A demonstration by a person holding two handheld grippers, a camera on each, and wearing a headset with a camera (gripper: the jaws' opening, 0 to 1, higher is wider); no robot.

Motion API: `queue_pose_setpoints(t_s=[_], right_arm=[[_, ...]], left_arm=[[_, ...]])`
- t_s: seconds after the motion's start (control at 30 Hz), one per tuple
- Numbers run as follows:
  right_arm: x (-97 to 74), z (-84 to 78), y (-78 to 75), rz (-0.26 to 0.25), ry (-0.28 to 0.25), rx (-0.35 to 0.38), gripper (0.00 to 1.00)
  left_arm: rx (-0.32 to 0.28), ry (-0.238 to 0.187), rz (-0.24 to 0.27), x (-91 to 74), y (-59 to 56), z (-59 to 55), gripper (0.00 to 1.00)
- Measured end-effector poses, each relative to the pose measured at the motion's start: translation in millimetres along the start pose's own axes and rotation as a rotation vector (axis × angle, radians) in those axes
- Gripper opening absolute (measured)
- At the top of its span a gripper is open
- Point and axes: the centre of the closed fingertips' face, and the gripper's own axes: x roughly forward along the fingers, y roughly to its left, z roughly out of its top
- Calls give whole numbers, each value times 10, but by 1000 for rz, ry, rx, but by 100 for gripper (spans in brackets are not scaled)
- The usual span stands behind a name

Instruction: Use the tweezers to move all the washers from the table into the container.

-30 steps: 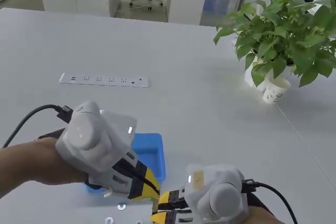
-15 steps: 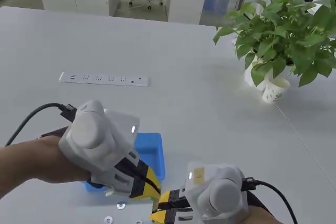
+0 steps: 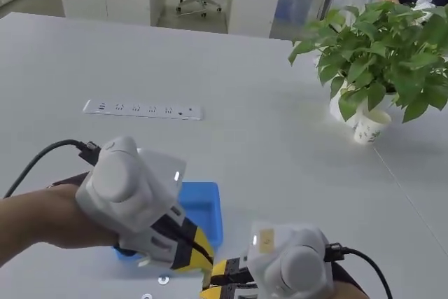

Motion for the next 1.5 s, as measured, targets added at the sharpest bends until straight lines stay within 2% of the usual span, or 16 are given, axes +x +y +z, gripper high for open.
queue_pose_setpoints(t_s=[0.47, 0.9, 1.13, 1.5], right_arm=[[-92, 223, -11, 10, -13, -36, 8], [-190, 475, -116, -4, -31, -82, 8], [-218, 630, -261, -20, -48, -111, 8], [-175, 763, -484, -24, -60, -134, 8]], left_arm=[[15, 1, 11, -205, -11, 113, 3], [36, 2, 46, -443, 68, 263, 3], [53, 7, 76, -583, 191, 324, 3], [58, 24, 102, -701, 393, 321, 3]])
